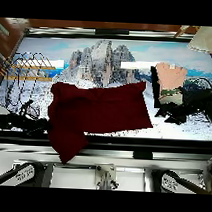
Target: Fold the shirts.
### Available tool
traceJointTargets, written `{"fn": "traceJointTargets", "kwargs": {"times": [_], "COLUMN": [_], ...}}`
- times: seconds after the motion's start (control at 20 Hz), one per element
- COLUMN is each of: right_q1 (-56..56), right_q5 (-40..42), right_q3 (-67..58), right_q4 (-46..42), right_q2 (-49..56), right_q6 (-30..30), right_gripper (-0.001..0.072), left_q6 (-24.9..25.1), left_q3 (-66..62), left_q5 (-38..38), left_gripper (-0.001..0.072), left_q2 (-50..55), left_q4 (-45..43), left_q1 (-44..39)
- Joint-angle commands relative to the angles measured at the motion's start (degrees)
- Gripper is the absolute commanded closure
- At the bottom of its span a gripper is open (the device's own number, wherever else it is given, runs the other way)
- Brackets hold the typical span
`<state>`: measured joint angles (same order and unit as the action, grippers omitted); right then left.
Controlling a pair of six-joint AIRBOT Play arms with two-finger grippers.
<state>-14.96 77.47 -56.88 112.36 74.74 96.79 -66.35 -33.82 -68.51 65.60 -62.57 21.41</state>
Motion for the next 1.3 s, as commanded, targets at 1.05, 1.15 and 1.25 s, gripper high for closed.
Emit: {"fn": "traceJointTargets", "kwargs": {"times": [1.05,1.15,1.25], "right_q1": [1.20,4.61,7.30], "right_q5": [-8.74,-9.53,-13.11], "right_q3": [9.51,9.51,9.44], "right_q4": [8.48,8.22,7.04], "right_q2": [7.08,8.26,8.17], "right_q6": [5.03,5.53,4.98], "right_gripper": [0.0059,0.0073,0.0335], "left_q6": [-0.28,-0.13,0.11], "left_q3": [-0.24,-0.24,-0.24], "left_q5": [-2.69,-2.84,-3.52], "left_gripper": [0.0671,0.0672,0.0672], "left_q2": [2.69,2.69,2.69], "left_q4": [6.49,7.21,7.17], "left_q1": [-5.38,-5.38,-5.38]}}
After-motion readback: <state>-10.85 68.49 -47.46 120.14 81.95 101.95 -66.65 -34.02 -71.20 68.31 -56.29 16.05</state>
